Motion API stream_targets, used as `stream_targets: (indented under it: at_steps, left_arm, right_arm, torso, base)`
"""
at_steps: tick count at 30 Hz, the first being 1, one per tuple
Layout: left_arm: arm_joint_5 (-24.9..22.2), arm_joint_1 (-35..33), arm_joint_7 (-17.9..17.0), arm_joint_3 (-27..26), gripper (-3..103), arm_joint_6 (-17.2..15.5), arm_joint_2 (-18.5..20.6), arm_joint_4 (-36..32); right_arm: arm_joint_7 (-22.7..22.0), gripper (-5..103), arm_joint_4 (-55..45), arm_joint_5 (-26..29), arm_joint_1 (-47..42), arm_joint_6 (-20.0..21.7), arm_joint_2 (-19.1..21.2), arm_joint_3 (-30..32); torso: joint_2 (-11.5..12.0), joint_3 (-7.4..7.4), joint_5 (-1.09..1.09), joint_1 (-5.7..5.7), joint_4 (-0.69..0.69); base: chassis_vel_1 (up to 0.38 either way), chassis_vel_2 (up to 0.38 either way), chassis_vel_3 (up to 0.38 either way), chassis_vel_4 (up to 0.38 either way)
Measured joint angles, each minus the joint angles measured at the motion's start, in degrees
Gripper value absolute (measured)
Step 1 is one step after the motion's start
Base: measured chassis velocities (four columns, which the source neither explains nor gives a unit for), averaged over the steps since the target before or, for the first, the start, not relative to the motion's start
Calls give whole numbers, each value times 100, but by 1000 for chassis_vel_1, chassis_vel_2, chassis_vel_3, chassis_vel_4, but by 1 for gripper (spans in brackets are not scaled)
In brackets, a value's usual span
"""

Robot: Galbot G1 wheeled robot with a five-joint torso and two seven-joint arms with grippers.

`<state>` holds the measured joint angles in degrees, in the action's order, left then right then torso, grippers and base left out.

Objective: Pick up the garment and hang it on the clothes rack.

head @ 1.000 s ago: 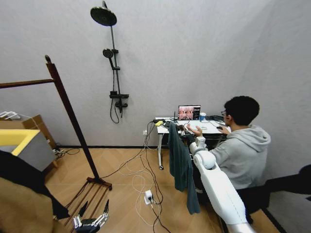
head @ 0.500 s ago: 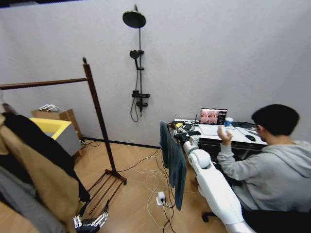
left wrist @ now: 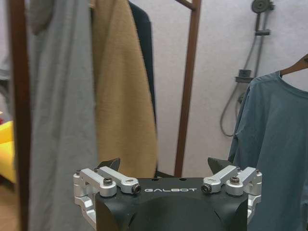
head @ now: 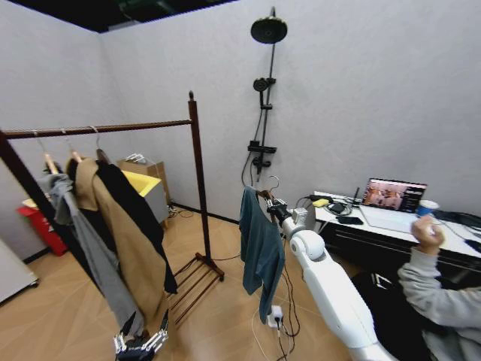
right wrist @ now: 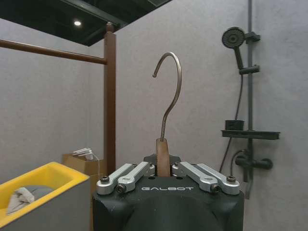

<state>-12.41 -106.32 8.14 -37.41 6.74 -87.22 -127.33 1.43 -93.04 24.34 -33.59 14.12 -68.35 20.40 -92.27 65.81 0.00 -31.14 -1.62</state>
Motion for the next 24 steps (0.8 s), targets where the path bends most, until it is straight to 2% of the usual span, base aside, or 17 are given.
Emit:
stream_targets:
  at_steps: [10, 24]
  left_arm:
    - [0, 0, 0, 0, 100, 0, 0, 0]
    - [0, 1, 0, 0, 100, 0, 0, 0]
  right_arm:
    - [59, 10, -50, 8, -63, 8, 32, 102]
    - [102, 10, -185, 15, -154, -31, 44, 182]
  torso:
    - [-1, -1, 0, 2, 0]
    - [3, 2, 0, -7, 2]
  base:
    - [105, 152, 163, 82]
    - [-24, 273, 280, -16]
